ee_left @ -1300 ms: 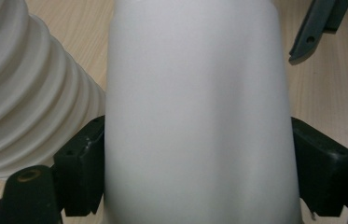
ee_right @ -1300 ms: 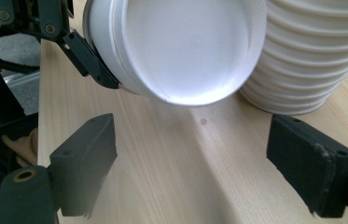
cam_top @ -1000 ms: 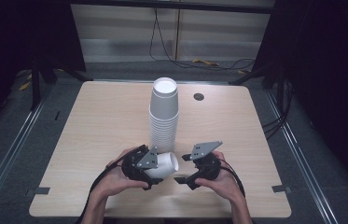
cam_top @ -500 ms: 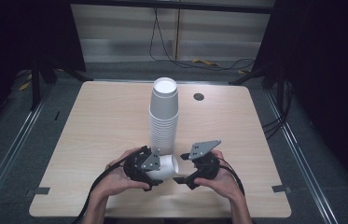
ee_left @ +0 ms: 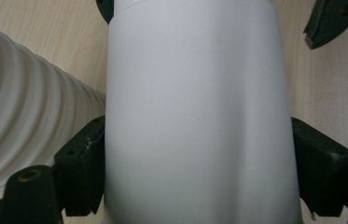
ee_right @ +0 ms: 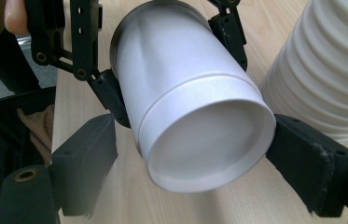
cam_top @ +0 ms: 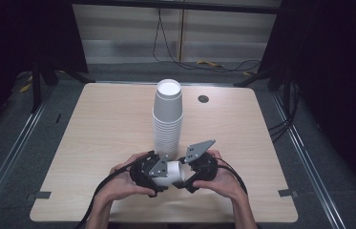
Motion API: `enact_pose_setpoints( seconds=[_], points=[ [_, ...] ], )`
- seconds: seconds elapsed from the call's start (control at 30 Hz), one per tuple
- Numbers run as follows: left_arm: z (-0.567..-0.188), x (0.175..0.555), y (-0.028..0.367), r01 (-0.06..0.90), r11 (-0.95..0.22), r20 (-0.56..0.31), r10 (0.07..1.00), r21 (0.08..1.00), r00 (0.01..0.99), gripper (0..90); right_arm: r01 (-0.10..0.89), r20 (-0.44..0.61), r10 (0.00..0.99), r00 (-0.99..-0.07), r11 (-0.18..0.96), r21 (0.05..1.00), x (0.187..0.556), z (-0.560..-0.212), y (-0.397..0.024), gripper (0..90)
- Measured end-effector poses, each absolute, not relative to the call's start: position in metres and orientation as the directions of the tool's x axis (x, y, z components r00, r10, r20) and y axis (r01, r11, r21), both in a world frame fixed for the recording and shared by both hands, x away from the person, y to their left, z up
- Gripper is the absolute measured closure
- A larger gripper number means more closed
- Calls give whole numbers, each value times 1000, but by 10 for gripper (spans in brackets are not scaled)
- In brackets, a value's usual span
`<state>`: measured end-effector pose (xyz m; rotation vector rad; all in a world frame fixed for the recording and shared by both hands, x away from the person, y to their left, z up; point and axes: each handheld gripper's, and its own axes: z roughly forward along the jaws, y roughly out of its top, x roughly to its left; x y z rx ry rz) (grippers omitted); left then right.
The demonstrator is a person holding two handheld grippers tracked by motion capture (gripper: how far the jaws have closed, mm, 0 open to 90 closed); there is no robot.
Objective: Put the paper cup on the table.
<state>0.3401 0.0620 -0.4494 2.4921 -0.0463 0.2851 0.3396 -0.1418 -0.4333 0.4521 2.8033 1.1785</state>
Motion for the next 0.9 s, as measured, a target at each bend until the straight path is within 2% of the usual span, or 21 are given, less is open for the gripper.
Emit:
enact_pose_setpoints(
  seconds=[0.3,0.37,0.57,0.8,0.87,0.9],
  points=[
    [-445,338,56,-153,-814,232,-23,560,972,175,237,72,257,-964,700,674,346,-431,-136,169],
    [-446,336,54,-132,-805,219,-3,579,976,175,236,89,242,-966,694,680,347,-432,-134,201],
    [-446,336,53,-135,-796,215,-7,589,977,175,237,101,228,-968,713,660,348,-433,-131,202],
    [-446,337,52,-169,-819,237,-42,548,971,175,240,113,219,-969,730,640,349,-436,-129,204],
    [-449,336,51,-150,-812,226,-23,564,974,176,243,119,218,-969,733,636,350,-437,-128,208],
    [-447,338,51,-180,-826,243,-54,534,969,176,246,123,219,-968,735,631,350,-437,-128,209]
  ],
)
